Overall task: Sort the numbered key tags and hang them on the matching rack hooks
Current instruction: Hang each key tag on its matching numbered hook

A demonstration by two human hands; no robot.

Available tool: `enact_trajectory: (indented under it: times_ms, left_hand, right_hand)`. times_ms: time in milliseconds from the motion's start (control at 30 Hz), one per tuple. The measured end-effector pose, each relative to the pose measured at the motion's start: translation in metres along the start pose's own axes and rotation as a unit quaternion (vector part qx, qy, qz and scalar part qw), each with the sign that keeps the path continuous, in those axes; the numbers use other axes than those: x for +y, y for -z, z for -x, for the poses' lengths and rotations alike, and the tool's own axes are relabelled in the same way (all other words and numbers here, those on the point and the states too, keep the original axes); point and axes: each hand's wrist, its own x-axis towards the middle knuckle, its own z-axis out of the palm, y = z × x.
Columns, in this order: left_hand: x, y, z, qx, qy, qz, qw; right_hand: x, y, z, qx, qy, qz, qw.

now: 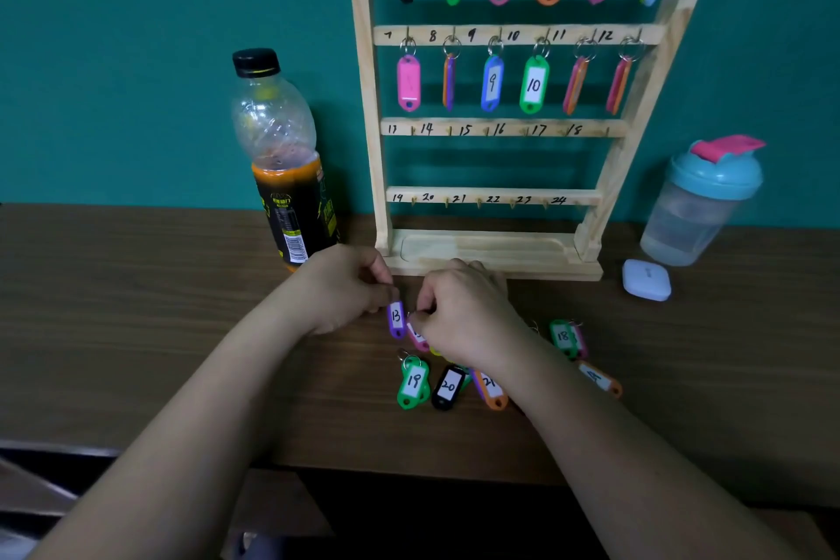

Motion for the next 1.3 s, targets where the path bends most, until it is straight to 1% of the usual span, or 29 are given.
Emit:
enact_trajectory:
  times_ms: [200,367,567,733,833,1000,1133,1233,1300]
  left_hand:
    - [0.001,0.001,0.003,0.005,-0.014,0.013,1.0]
    - [0.003,0.006,0.005,0.037,-0.041,0.031,0.998]
    - [0.003,0.008,0.006,0.058,-0.051,0.035,0.996]
    - [0.005,0.011,0.006,0.092,-0.059,0.032,0.993]
    - [0.006,0.012,0.005,0.111,-0.059,0.042,0.991]
    - [0.017,0.021,0.003,0.168,-0.075,0.105,0.977]
    - [0.033,0.037,0.0,0.239,-0.098,0.171,0.951]
    - [0.045,0.048,-0.004,0.284,-0.117,0.191,0.932]
    - [0.052,0.053,-0.007,0.301,-0.123,0.191,0.926]
  right_hand:
    - [-0.005,-0.004,0.0,0.002,0.016,0.037,0.999]
    - [-0.01,-0.009,0.001,0.019,0.03,0.088,0.995]
    - [-0.017,-0.011,0.002,0.034,0.03,0.1,0.994]
    - [-0.019,-0.012,0.0,0.031,0.016,0.086,0.996]
    - [-0.02,-0.013,0.0,0.033,0.023,0.104,0.994]
    - [-0.019,-0.017,-0.001,0.051,0.042,0.109,0.992]
    - [-0.012,-0.017,-0.006,0.079,0.063,0.047,0.994]
    - [-0.007,-0.01,-0.01,0.099,0.077,-0.041,0.991]
    - [-0.005,-0.002,-0.013,0.106,0.066,-0.097,0.987]
